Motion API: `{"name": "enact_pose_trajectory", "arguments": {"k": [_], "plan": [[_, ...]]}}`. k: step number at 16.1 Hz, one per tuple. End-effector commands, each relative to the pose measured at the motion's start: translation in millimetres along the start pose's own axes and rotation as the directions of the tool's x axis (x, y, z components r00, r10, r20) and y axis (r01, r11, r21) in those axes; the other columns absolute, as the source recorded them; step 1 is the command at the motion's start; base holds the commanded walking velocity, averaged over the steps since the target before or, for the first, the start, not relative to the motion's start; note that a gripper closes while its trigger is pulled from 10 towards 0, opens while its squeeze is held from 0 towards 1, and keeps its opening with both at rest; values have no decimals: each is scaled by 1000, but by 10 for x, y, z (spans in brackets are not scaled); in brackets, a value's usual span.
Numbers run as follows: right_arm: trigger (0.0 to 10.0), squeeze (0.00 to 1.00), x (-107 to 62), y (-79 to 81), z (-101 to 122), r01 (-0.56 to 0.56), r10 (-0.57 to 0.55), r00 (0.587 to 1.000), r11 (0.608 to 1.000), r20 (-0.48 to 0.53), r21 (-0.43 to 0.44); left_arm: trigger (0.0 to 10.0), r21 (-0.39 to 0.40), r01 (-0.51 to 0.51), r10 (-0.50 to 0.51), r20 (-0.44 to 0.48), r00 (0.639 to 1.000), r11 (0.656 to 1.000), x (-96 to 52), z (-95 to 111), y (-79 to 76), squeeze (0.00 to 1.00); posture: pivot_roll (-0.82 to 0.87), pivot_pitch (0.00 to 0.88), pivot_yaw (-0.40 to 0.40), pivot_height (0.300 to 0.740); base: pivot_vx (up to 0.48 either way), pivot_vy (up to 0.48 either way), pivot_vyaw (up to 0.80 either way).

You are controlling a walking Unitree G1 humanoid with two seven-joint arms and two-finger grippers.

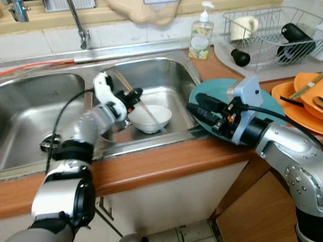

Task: Kitchen organization

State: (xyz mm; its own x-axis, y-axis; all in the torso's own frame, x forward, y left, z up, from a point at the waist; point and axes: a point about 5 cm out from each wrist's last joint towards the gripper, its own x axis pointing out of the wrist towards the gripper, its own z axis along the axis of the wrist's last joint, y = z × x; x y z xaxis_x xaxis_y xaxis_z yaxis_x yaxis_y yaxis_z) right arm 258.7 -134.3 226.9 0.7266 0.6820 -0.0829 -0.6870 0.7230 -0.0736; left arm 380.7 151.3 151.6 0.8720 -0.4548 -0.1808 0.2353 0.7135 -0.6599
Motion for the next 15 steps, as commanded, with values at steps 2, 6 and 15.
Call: {"name": "enact_pose_trajectory", "arguments": {"k": [2, 6, 15], "plan": [[10000, 706, -25, -121, 9, 103, -103, 995, 994, -9, 24, 10000, 49, -40, 38, 48, 998, 998, 49, 124, -37, 1000, -100, 0, 103, 740, 0, 0, 0], [10000, 1000, -101, -262, 0, 245, -244, 969, 968, -33, 47, 10000, 127, -1, -10, 87, 996, 992, 47, 262, -97, 1000, -95, 0, 97, 740, 0, 0, 0], [10000, 1000, -583, -538, -93, 606, -588, 794, 786, -158, 122, 10000, 625, 143, -280, 127, 951, 768, -279, 202, -426, 0, -105, 0, 82, 740, 0, 0, 0]]}}
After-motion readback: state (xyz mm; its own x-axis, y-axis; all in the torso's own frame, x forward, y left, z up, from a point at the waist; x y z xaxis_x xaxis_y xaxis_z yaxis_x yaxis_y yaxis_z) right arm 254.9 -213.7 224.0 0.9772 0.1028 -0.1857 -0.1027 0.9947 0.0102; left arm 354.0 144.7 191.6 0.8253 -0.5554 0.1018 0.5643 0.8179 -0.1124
